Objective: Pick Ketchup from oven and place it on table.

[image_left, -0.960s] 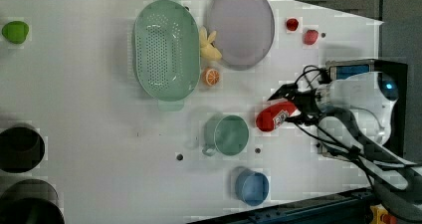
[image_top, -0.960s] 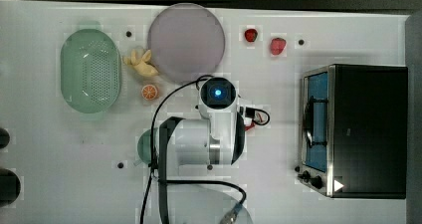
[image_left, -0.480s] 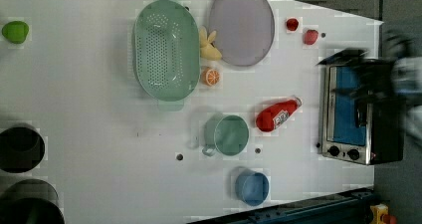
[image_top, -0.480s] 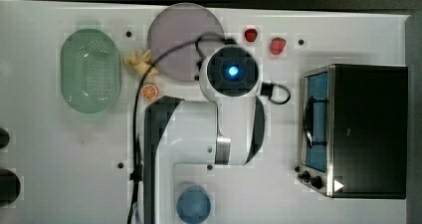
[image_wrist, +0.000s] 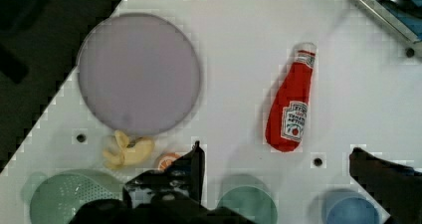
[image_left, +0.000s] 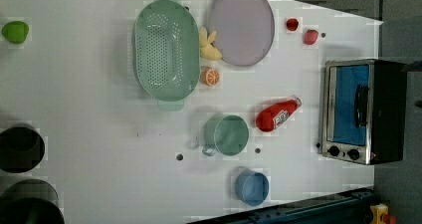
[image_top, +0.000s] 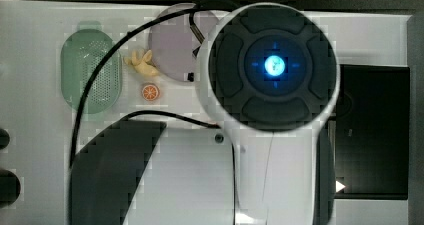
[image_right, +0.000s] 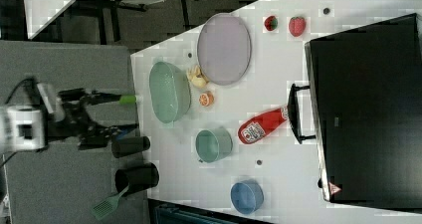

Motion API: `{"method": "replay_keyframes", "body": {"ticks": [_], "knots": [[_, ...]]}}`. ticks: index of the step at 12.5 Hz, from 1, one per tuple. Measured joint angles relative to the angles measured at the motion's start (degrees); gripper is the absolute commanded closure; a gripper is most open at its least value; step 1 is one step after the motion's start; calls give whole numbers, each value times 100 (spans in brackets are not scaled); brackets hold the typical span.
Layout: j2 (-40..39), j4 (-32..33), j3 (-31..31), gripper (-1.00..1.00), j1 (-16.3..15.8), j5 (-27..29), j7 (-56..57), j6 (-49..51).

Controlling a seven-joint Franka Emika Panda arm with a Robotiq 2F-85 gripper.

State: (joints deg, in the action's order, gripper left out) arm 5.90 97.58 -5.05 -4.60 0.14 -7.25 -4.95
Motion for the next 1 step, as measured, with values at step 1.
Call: {"method": "replay_keyframes", "body": {"ticks": [1], "knots": [[35,-129,4,-100,-30,48,0,218]]}}
